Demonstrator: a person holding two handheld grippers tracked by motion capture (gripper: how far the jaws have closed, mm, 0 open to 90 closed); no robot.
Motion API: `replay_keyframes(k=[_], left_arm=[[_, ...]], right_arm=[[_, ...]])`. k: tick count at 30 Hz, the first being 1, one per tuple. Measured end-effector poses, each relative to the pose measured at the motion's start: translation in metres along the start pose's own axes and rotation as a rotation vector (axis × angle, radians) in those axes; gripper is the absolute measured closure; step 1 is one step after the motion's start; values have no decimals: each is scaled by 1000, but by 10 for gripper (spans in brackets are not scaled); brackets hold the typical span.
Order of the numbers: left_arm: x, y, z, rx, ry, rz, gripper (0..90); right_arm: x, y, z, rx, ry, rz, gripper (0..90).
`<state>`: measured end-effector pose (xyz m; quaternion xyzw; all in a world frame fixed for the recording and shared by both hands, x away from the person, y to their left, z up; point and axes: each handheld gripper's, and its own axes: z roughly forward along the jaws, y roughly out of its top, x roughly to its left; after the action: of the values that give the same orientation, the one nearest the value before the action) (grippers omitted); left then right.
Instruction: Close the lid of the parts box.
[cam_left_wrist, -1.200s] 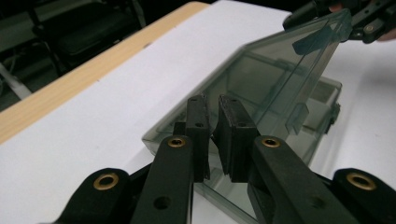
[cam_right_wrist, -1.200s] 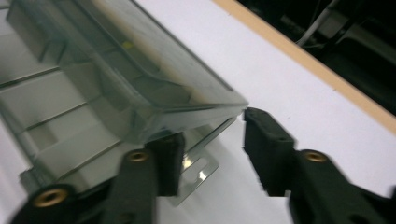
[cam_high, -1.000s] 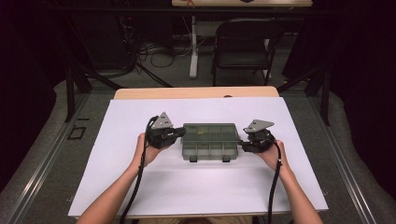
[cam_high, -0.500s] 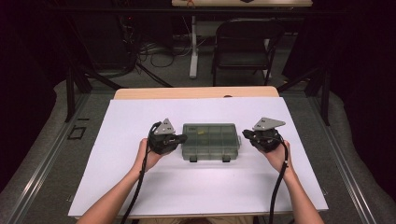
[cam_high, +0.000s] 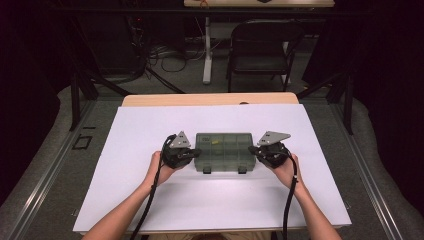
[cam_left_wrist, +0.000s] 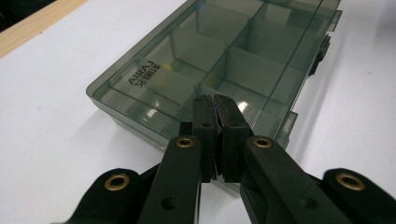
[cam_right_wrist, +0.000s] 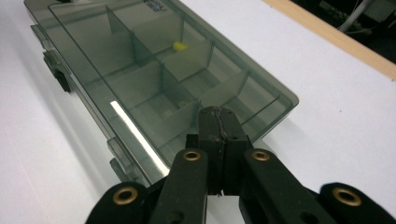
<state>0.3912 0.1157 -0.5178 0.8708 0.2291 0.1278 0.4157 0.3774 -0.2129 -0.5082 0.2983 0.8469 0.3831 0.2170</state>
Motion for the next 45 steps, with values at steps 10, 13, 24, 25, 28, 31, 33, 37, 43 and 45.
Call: replay_keyframes(k=[10,13,24,25,28,31,33,37,43,45], left_arm=[[1,-4,5,23,-5,7,885],[2,-5,4,21,-10,5,892],[4,-6,3,23,-7,2,865],[4,-6,3,23,-4,2,857],[4,-6,1,26,15,-2,807],[6,-8,-1,29,29,-2,764],[8,-9,-3,29,33,-6,726],[11,-12,-6,30,36,-22,619],[14,-18,-16,31,59,-49,440],[16,-21,-20,33,68,-65,387]], right_arm=[[-1,-4,7,40,8,0,900],[-1,-6,9,43,16,8,900],[-2,-6,9,47,26,27,900],[-3,-7,9,44,26,25,894],[-5,-8,9,35,27,28,854],[-8,-9,8,28,32,34,828],[-8,-9,8,30,22,31,804],[-9,-9,7,32,6,26,754],[-15,-12,1,33,-24,61,607],[-17,-12,-1,31,-30,69,561]])
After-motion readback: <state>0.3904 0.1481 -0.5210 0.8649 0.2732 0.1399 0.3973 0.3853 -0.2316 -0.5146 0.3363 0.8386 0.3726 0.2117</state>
